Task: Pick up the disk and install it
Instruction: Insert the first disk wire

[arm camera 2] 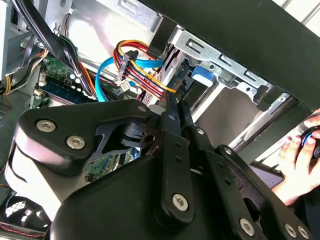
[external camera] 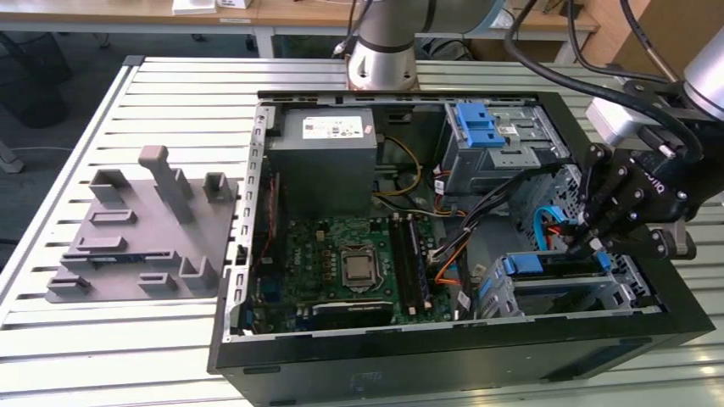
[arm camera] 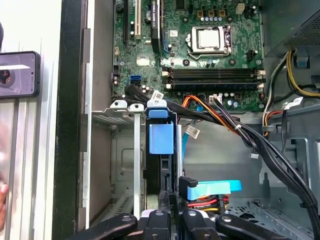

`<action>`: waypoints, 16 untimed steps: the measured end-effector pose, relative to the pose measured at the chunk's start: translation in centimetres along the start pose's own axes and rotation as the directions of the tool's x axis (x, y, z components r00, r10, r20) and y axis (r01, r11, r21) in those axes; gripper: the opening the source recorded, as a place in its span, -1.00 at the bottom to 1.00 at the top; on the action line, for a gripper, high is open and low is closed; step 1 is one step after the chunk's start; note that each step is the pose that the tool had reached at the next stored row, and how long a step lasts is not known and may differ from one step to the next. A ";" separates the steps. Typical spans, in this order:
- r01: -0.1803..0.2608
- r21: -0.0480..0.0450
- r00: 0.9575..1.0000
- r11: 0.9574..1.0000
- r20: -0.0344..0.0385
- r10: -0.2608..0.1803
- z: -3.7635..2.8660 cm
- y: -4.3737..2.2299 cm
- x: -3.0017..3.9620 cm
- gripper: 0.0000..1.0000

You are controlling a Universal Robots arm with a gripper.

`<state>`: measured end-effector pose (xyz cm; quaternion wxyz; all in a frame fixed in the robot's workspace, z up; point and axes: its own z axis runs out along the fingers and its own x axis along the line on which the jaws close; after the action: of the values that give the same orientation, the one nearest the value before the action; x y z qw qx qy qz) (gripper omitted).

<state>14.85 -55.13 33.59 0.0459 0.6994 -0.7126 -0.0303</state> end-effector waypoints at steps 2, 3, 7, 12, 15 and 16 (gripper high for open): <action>0.000 -0.001 1.000 1.000 0.000 0.000 0.03 -0.10 0.00 -0.68; 0.000 -0.002 1.000 1.000 0.000 0.000 0.03 -0.15 0.00 -0.68; 0.000 -0.003 1.000 1.000 0.000 0.000 0.14 -0.24 -0.01 -0.68; 0.000 -0.004 1.000 1.000 0.000 0.000 0.26 -0.25 0.01 -0.68; 0.000 -0.004 1.000 1.000 0.000 0.000 0.37 -0.26 0.03 -0.68; 0.000 -0.004 1.000 1.000 0.000 0.000 0.41 -0.27 0.05 -0.68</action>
<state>15.07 -55.19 33.16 0.0474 0.6994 -0.7124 -0.0318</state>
